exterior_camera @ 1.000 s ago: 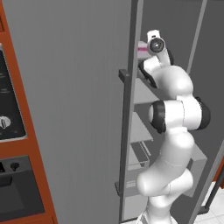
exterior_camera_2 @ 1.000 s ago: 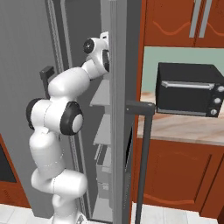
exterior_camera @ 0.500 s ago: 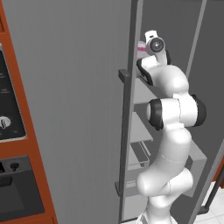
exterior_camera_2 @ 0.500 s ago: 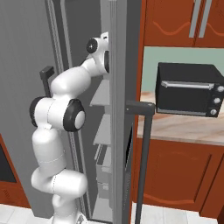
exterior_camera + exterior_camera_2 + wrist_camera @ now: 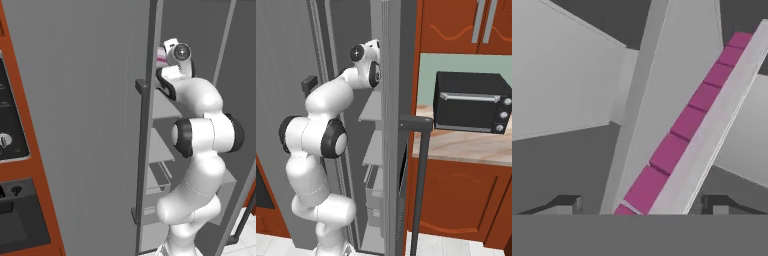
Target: The ice cube tray has been filled with water. Take the tray and place it in the freezer to make ice. Close the freezer door after placing the tray.
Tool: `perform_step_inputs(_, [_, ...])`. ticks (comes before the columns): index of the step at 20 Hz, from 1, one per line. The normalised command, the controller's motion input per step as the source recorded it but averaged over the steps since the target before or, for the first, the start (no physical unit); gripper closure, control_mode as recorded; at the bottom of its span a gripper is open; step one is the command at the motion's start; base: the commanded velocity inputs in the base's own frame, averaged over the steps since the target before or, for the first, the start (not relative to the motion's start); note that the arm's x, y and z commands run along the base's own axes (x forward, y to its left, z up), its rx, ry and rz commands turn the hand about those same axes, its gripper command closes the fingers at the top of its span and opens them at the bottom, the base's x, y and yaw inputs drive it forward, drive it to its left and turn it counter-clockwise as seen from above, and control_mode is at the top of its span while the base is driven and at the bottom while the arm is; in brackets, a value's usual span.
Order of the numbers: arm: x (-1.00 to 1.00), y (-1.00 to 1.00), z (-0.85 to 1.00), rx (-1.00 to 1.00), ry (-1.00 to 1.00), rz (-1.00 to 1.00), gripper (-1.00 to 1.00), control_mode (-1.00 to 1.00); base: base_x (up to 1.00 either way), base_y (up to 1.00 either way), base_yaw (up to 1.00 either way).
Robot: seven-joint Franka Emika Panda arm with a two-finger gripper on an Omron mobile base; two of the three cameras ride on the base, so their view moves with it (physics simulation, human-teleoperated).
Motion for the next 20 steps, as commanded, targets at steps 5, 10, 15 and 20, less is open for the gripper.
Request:
perform_step_inputs(5, [-0.73,0.38,-0.3,0.0,0.1,0.04,-1.0,-1.0,0.0,0.0,0.0])
perform_step_inputs(10, [-0.66,0.09,0.1,0.0,0.07,0.0,-1.0,-1.0,0.0,0.0,0.0])
perform_step_inputs(15, [-0.92,0.38,0.18,0.0,0.05,0.0,-1.0,-1.0,0.0,0.0,0.0])
perform_step_inputs(20, [-1.0,0.51,0.05,0.0,0.11,-0.03,-1.0,-1.0,0.0,0.0,0.0])
